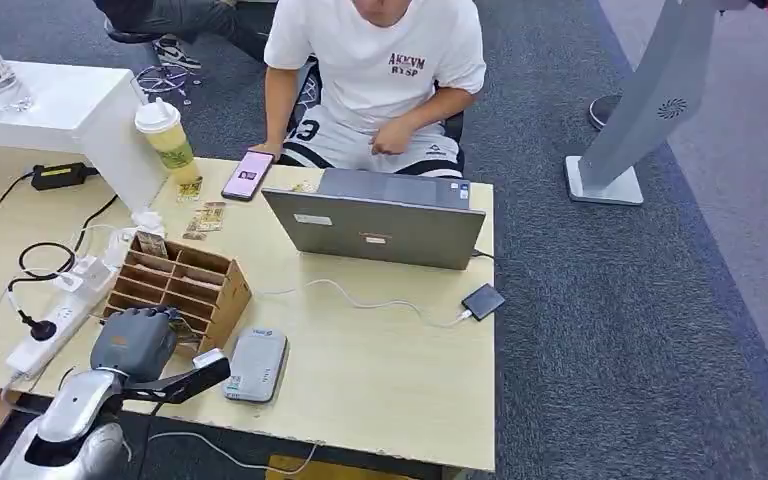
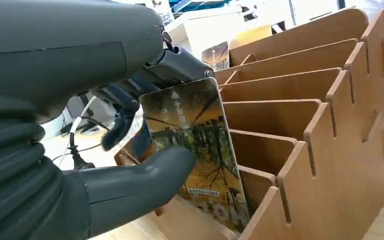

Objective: Pass the card to the sensor for recognition and then transmit it.

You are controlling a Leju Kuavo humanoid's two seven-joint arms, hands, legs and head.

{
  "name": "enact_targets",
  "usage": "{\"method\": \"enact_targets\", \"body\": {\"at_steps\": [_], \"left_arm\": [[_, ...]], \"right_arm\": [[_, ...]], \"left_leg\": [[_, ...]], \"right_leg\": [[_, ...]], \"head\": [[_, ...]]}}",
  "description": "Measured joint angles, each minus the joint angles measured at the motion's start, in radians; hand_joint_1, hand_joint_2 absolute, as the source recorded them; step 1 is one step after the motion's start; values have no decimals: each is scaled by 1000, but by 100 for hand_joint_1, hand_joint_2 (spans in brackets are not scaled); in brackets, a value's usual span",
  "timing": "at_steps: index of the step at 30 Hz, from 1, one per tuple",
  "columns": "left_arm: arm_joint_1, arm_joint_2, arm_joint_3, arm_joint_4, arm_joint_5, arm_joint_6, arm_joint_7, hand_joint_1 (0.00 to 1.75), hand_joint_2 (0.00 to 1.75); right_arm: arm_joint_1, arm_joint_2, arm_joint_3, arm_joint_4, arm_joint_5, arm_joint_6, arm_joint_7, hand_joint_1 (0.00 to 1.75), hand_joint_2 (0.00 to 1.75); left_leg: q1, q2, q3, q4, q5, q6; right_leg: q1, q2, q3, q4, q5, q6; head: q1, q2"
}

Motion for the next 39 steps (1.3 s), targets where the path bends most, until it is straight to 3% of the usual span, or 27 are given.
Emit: {"method": "enact_targets", "body": {"at_steps": [17, 22, 28, 31, 34, 39], "left_arm": [[0, 2, -5, 1, 5, 2, -1, 175, 175], [14, 7, -7, -15, 72, 18, -68, 175, 175], [97, 38, -9, -251, 124, 116, -154, 175, 175], [134, 56, -11, -416, 91, 223, -208, 175, 175], [159, 69, -21, -538, 63, 265, -217, 175, 175], [186, 69, -28, -635, 42, 321, -229, 175, 175]], "right_arm": [[0, 0, 0, 0, 0, 0, 0, 0, 175], [0, 0, 0, 0, -3, -6, -1, 0, 175], [3, -2, -13, 0, -26, -15, -7, 0, 175], [5, -2, -28, 0, -41, -18, -18, 0, 175], [6, -2, -35, 0, -43, -19, -23, 0, 175], [7, -2, -50, 0, -50, -27, -21, 0, 175]], "left_leg": [[0, 0, 0, 0, 0, 0], [0, 0, 0, 0, 0, 0], [0, 0, -1, 0, 0, 0], [0, 0, -1, 0, 0, 0], [0, 0, 0, 0, 0, 0], [0, 0, 0, 0, 0, 0]], "right_leg": [[0, 0, 0, 0, 0, 0], [0, 0, 0, 0, 0, 0], [0, 0, -1, 0, 0, 0], [0, 0, -1, 0, 0, 0], [0, 0, 0, 0, 0, 0], [0, 0, -1, 0, 0, 0]], "head": [[0, 0], [0, 0], [0, 0], [0, 0], [0, 0], [0, 0]]}}
